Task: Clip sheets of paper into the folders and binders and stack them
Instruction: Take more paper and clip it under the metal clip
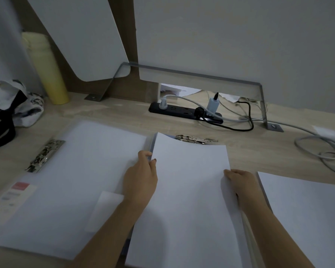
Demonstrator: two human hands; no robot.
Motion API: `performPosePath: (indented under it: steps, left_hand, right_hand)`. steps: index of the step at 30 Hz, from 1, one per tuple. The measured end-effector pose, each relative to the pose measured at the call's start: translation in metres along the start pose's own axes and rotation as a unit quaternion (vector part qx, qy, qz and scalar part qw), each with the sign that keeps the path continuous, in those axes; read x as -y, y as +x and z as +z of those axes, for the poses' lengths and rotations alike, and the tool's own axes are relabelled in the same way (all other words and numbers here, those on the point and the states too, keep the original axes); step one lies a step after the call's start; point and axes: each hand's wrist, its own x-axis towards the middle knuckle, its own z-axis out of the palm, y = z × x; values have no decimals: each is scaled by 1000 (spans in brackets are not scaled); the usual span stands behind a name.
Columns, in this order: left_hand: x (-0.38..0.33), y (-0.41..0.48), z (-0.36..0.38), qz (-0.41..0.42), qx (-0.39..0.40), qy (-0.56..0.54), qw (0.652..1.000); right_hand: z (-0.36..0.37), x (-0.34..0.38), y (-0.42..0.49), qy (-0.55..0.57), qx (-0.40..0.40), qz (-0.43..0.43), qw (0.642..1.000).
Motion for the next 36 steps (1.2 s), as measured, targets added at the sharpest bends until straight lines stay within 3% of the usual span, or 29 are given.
performPosePath:
  steps: [12,28,36]
  left_hand:
    - [-12,11,1,8,10,36,999]
    - [-11,10,3,16,1,81,997]
    - [-10,8,2,40,1,137,990]
  right_hand:
    - [0,5,-13,-74,-70,-46,994]
    - [1,5,-16,-84,-47,-49,994]
    - [6,9,-22,-172,-72,-84,979]
